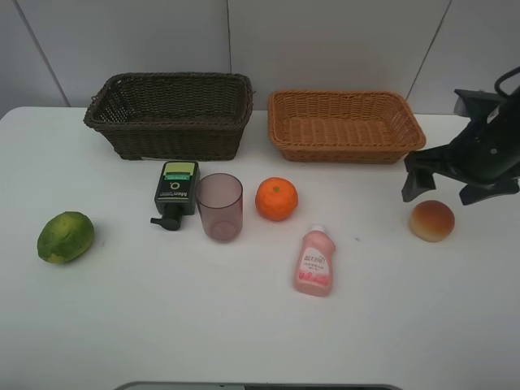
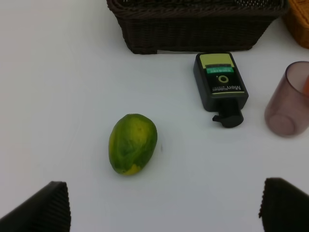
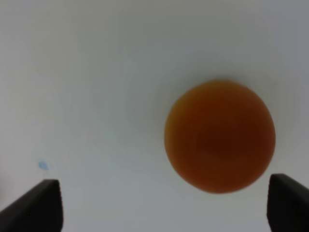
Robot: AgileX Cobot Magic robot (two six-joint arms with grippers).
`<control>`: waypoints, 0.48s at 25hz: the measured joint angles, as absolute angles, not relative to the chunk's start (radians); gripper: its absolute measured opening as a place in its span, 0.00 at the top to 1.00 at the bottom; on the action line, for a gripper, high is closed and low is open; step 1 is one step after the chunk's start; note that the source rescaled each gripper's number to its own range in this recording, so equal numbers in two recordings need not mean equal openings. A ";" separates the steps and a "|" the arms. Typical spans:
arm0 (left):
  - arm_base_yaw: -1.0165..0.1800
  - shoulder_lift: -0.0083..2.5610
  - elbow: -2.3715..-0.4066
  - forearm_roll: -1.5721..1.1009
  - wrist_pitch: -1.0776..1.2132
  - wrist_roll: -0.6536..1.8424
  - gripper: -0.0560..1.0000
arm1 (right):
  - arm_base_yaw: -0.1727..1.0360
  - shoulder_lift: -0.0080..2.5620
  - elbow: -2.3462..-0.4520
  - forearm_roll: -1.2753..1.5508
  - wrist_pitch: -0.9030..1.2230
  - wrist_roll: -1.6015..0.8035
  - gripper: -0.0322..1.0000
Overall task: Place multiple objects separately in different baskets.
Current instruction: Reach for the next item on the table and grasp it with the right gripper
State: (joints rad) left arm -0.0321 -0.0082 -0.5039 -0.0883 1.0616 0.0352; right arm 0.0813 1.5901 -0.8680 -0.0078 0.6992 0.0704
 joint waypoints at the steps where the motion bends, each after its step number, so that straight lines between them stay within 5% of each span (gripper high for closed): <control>1: -0.032 -0.008 -0.504 -0.088 1.062 0.035 0.00 | 0.081 1.608 -0.881 -0.009 0.696 0.070 0.15; 12: -0.032 -0.008 -0.504 -0.088 1.062 0.035 0.00 | 0.081 1.717 -0.951 -0.024 0.688 0.070 0.15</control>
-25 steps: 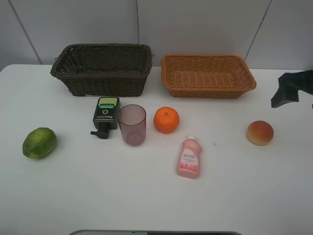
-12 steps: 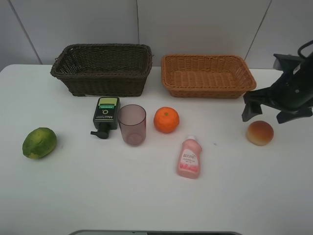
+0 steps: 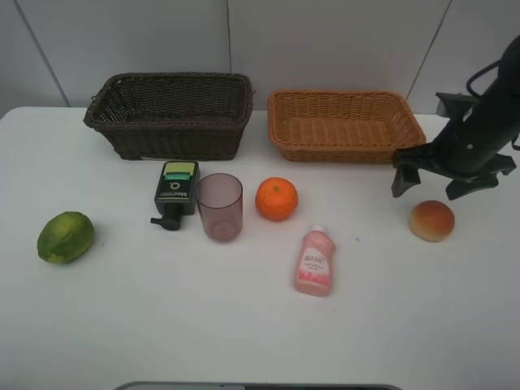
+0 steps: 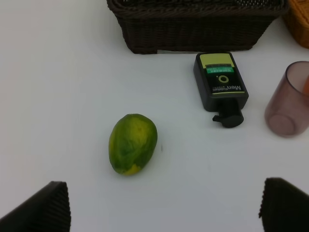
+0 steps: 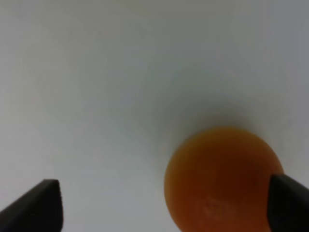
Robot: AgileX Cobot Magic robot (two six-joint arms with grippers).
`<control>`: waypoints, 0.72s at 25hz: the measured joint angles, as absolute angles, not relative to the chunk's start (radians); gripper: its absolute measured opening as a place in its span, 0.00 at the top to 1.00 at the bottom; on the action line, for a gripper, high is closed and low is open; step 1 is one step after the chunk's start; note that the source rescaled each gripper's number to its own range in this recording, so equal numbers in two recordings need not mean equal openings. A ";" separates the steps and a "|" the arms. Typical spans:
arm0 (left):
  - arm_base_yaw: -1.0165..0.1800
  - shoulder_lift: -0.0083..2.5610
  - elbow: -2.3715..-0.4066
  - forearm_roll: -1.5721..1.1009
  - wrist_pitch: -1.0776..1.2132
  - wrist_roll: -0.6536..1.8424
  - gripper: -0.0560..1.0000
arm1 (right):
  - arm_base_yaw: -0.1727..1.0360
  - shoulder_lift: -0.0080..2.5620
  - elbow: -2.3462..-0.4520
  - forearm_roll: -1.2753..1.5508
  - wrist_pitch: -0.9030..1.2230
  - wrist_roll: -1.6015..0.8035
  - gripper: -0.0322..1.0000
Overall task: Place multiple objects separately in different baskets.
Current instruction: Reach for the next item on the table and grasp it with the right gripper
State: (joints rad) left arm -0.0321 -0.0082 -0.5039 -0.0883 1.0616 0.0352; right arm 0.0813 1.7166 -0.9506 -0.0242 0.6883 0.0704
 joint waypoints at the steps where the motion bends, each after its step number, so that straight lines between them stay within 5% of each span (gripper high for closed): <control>1: -0.032 -0.008 -0.504 -0.088 1.062 0.035 0.00 | 0.081 1.717 -0.951 -0.033 0.688 0.070 0.15; 18: -0.032 -0.008 -0.504 -0.088 1.062 0.035 0.00 | 0.079 1.727 -0.951 -0.091 0.679 0.070 0.15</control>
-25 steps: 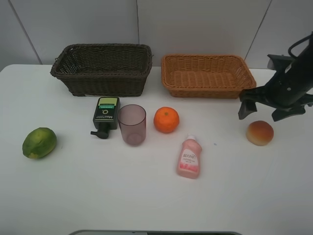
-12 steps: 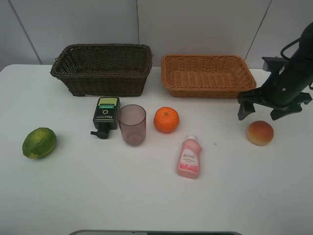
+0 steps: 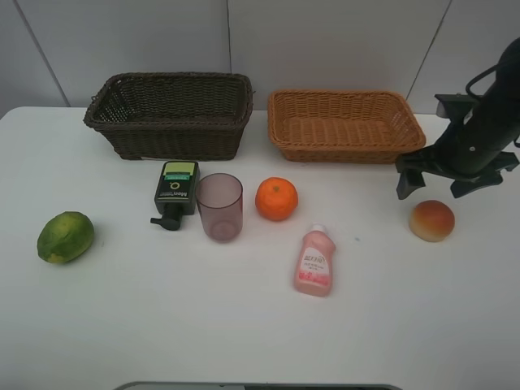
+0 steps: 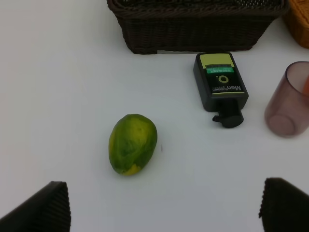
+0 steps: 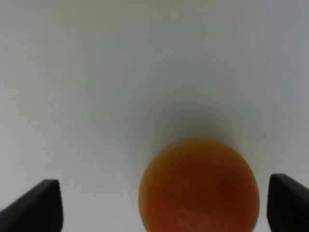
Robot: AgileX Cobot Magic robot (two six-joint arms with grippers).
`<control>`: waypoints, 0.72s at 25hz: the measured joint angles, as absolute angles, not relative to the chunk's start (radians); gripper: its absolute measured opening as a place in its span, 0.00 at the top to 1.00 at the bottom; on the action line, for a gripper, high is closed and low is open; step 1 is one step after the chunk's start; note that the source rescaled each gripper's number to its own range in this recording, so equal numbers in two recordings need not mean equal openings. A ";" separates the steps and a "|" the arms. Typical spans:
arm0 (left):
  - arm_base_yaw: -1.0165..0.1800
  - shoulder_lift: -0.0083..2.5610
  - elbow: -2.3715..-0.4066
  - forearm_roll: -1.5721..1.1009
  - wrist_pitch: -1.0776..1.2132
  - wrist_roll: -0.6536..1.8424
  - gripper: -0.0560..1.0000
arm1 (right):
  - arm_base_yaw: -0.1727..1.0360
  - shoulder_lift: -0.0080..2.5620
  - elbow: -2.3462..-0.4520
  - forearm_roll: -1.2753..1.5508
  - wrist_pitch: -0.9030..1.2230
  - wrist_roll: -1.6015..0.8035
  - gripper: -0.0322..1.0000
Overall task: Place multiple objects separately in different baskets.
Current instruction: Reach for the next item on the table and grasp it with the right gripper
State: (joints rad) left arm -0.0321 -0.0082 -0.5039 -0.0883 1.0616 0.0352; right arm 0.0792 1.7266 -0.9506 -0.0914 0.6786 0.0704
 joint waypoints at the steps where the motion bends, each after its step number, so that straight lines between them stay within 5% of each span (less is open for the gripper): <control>1: -0.032 -0.008 -0.504 -0.088 1.062 0.035 0.00 | 0.078 1.727 -0.951 -0.091 0.679 0.070 0.15; 18: -0.032 -0.008 -0.504 -0.088 1.062 0.035 0.00 | 0.052 1.842 -0.948 -0.094 0.657 0.070 0.15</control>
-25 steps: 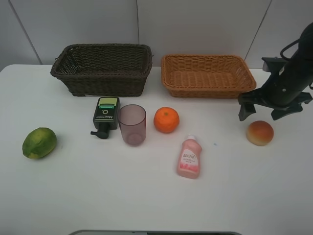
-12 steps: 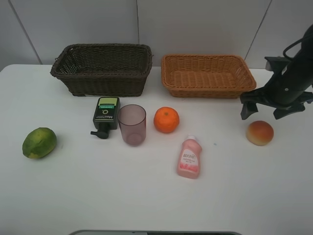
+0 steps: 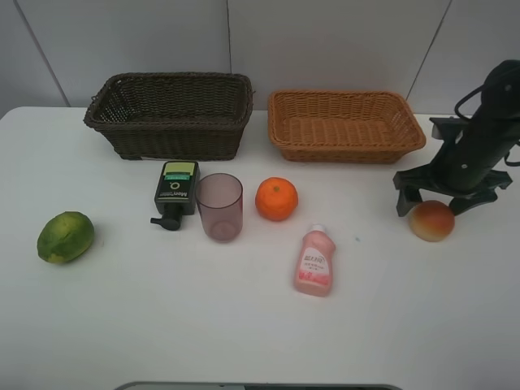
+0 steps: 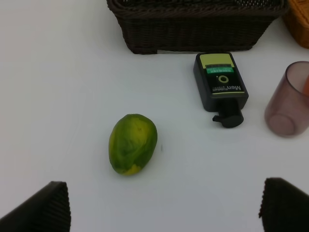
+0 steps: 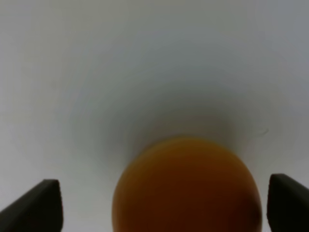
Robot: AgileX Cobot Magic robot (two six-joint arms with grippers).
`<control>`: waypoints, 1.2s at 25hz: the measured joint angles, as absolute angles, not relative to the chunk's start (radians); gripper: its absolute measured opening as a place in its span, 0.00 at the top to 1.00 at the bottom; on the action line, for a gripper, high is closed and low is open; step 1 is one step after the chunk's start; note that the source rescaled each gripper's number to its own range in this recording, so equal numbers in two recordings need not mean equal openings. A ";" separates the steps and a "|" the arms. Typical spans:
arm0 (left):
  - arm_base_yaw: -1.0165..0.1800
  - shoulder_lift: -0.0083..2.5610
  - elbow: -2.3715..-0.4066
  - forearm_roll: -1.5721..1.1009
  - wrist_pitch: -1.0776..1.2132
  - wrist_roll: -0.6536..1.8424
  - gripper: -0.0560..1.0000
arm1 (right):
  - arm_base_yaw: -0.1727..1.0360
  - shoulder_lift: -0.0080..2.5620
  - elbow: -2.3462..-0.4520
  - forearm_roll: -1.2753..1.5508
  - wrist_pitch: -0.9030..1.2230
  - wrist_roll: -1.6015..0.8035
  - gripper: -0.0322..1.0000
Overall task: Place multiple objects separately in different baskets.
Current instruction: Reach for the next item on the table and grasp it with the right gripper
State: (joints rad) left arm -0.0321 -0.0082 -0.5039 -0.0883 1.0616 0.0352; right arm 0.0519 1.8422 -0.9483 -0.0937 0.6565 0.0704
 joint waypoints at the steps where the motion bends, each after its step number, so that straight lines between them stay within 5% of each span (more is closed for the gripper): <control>1: -0.032 -0.008 -0.504 -0.088 1.062 0.035 0.00 | 0.052 1.849 -0.948 -0.094 0.657 0.071 0.15; 24: -0.032 -0.008 -0.504 -0.088 1.062 0.035 0.00 | 0.052 1.927 -0.949 -0.106 0.660 0.093 0.16; 26: -0.032 -0.008 -0.504 -0.088 1.062 0.035 0.00 | 0.052 1.930 -0.950 -0.107 0.660 0.093 0.31; 29: -0.032 -0.008 -0.504 -0.088 1.062 0.035 0.00 | 0.052 1.931 -0.951 -0.109 0.660 0.093 0.79; 30: -0.032 -0.008 -0.504 -0.088 1.062 0.035 0.00 | 0.052 1.931 -0.951 -0.109 0.660 0.093 0.78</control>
